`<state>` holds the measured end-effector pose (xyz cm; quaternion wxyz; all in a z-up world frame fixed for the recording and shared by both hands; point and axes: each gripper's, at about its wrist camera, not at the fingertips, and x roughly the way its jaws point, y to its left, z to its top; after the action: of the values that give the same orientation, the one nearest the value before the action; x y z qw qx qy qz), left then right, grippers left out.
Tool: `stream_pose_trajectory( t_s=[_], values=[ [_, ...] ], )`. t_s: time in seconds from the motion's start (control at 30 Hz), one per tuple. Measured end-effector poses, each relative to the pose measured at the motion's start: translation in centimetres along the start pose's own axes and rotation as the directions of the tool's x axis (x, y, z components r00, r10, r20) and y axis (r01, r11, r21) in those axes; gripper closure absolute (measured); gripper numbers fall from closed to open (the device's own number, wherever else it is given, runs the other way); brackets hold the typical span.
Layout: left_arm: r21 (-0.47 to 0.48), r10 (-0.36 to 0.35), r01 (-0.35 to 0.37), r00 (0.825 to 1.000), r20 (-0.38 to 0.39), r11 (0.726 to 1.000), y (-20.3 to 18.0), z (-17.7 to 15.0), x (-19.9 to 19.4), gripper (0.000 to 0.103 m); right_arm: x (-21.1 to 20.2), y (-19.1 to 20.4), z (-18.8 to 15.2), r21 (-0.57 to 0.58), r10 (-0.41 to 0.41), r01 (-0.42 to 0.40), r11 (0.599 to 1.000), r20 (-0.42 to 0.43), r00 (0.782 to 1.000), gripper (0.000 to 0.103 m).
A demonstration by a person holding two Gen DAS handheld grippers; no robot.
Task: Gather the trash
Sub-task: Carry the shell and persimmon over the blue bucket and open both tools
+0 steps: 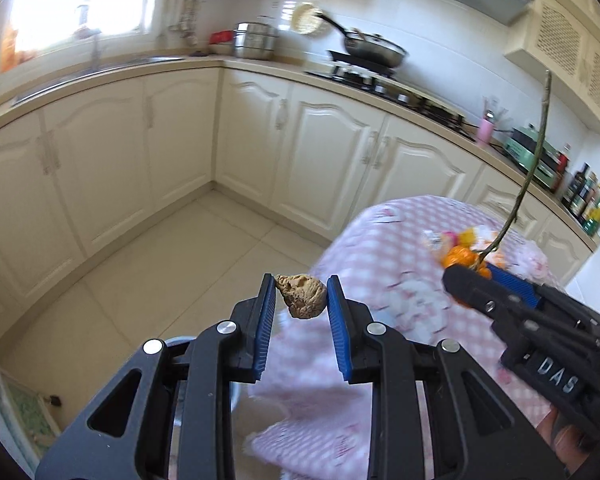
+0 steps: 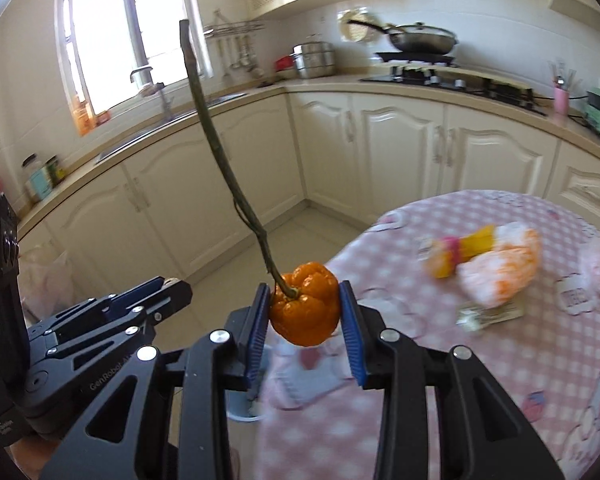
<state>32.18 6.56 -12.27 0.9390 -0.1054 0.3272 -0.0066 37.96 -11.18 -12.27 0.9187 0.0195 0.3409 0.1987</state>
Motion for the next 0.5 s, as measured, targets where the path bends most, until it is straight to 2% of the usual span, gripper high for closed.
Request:
stream_pose_trajectory(
  t_s=[0.3,0.5],
  values=[
    [-0.078,0.103,-0.105,0.994,-0.036,0.991,7.5,-1.7,-0.4,0.078,4.9,9.4,-1.9,-0.077,0.105,-0.112,0.991,-0.084,0.991,0.069],
    [-0.103,0.148,-0.157,0.985,-0.09,0.982,10.8,-2.3,1.5,0.078,8.4,11.4,-3.2,-0.057,0.141,-0.15,0.987,-0.131,0.981,0.069]
  ],
)
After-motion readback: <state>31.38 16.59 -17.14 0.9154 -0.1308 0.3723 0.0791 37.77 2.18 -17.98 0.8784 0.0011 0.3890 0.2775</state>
